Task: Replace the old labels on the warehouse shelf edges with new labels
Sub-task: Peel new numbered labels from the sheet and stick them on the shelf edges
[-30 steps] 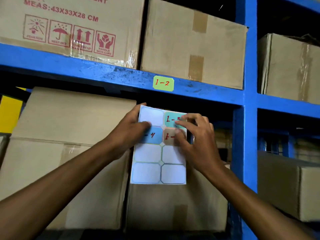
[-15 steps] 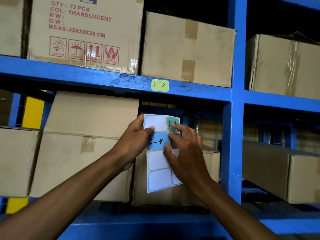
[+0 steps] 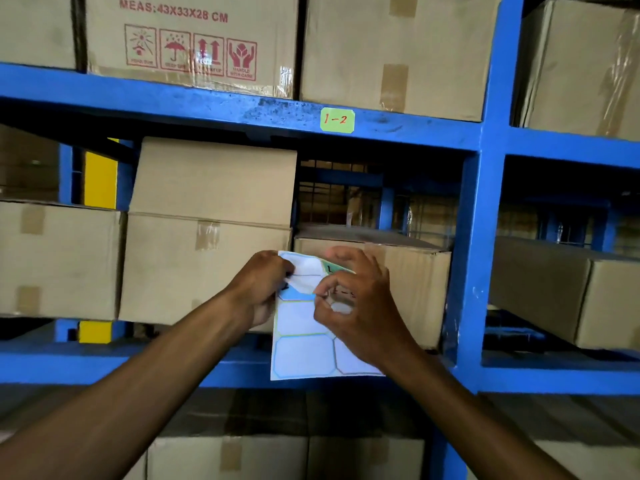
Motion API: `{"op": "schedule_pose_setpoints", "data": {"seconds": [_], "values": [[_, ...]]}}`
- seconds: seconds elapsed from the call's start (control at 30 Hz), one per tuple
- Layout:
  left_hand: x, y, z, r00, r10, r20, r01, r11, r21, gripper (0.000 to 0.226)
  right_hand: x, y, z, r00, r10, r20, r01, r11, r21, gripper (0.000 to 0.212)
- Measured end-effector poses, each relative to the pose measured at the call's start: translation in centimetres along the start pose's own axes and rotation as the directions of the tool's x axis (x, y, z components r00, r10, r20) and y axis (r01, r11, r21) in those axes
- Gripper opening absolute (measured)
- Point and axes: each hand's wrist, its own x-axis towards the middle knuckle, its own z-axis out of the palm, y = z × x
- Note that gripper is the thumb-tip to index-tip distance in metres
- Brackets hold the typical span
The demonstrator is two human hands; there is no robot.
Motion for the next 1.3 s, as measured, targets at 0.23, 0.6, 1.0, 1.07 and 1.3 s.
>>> {"op": "schedule_pose_setpoints", "data": {"seconds": [0.23,0.6,1.0,1.07,1.3], "values": [[-0.5,-3.8,-3.2,0.994,-0.004,-0.108,0.007,0.999,0.035,0.026,-2.2,-0.3,-0.4,0.994,0.104,-0.022,-0.099,0.981,0.169,0.007],[-2.9,-11.9,-5.1,0.972,0.138,0.188,-0.232,0.668,0.708,0.018,-6.5,4.9,2.5,0.862,0.506,0.023,-0.470,0.782,0.409,0.011],[-3.1,-19.4,-6.9,0.903,-0.081,0.422,-0.380,0.309,0.872,0.091,-9.8,10.4,10.7,0.833,0.533,0.146,-0.553,0.805,0.216,0.011],[-2.9,-19.8,-7.2,0.898,-0.077,0.432,-0.399,0.267,0.877,0.097,-10.0,10.9,11.5,0.842,0.518,0.149,-0.538,0.825,0.173,0.013],[-2.0,-20.9,-7.9,0.895,-0.130,0.427,-0.423,0.058,0.904,0.099,-10.2,11.9,13.7,0.842,0.517,0.156,-0.537,0.830,0.149,0.014]]}}
